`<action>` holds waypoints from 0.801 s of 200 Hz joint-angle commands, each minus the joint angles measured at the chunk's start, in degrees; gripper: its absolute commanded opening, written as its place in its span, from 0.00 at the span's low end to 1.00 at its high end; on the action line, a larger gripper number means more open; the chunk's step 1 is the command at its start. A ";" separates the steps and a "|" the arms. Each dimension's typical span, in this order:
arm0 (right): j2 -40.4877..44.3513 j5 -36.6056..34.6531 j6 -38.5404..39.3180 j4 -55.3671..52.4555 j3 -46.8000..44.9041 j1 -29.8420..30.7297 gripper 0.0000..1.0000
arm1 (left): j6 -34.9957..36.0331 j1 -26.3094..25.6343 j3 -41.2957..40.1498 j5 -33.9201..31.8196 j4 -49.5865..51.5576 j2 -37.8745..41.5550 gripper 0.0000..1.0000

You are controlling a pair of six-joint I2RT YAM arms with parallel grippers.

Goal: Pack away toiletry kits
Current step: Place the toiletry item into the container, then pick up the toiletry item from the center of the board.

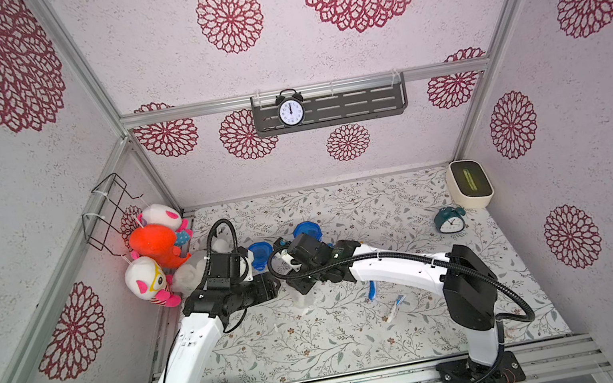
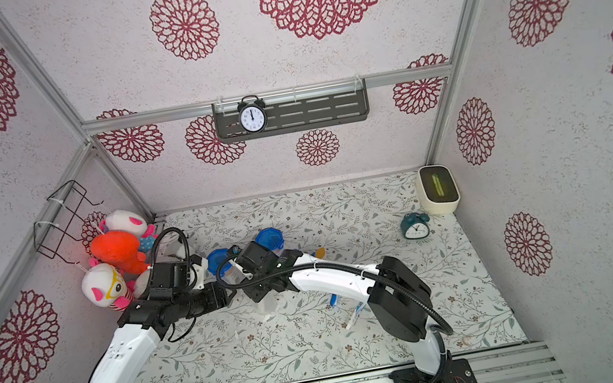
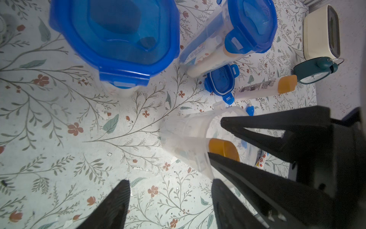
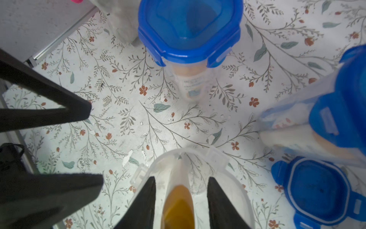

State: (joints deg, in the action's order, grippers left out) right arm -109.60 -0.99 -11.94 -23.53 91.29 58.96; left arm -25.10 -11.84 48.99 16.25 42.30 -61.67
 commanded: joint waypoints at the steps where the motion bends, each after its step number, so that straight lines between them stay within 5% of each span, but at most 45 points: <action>1: 2.46 -1.80 0.43 1.17 1.63 -0.07 0.49 | -0.03 0.56 -0.14 1.01 -1.70 -0.70 0.69; 57: 14.02 -3.19 -0.50 -1.70 -1.56 -2.25 0.53 | 0.65 0.59 1.19 2.62 -2.21 -1.38 0.70; 107: 24.51 -6.20 -6.04 -4.92 -12.36 -14.59 0.64 | -0.18 0.50 1.72 7.43 -4.76 -2.91 0.71; 160: 24.54 -3.38 -6.02 -4.95 -19.02 -22.07 0.72 | 0.59 0.56 1.81 8.87 -5.61 -5.44 0.70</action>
State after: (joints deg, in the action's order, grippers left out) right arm -84.58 -5.82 -17.76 -27.31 73.28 37.76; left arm -25.12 -11.68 49.41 23.33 38.63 -66.30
